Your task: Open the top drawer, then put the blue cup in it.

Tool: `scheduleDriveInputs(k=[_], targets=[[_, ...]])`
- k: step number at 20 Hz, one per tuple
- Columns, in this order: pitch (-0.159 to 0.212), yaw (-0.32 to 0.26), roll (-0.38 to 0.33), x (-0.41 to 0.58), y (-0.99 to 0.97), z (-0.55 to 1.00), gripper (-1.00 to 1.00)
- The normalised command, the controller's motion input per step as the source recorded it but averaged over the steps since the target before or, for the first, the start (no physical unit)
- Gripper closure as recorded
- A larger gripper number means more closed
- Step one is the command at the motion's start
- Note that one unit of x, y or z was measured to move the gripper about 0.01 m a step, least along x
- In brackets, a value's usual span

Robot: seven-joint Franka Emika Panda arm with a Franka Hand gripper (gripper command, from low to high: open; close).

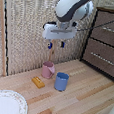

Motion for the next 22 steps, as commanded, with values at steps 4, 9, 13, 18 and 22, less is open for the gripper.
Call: scheduleDriveInputs(k=[4, 9, 13, 18, 22], targets=[[-0.059, 0.159, -0.296, -0.217, -0.1, 0.2, -1.0], [-0.075, 0.195, -0.309, -0.307, -0.16, 0.16, -1.0], [-0.07, 0.189, -0.31, -0.299, -0.18, 0.14, -1.0], [-0.077, 0.175, -0.337, -0.227, -0.19, 0.05, -1.0], [-0.054, 0.144, -0.355, -0.161, -0.2, 0.02, -1.0]])
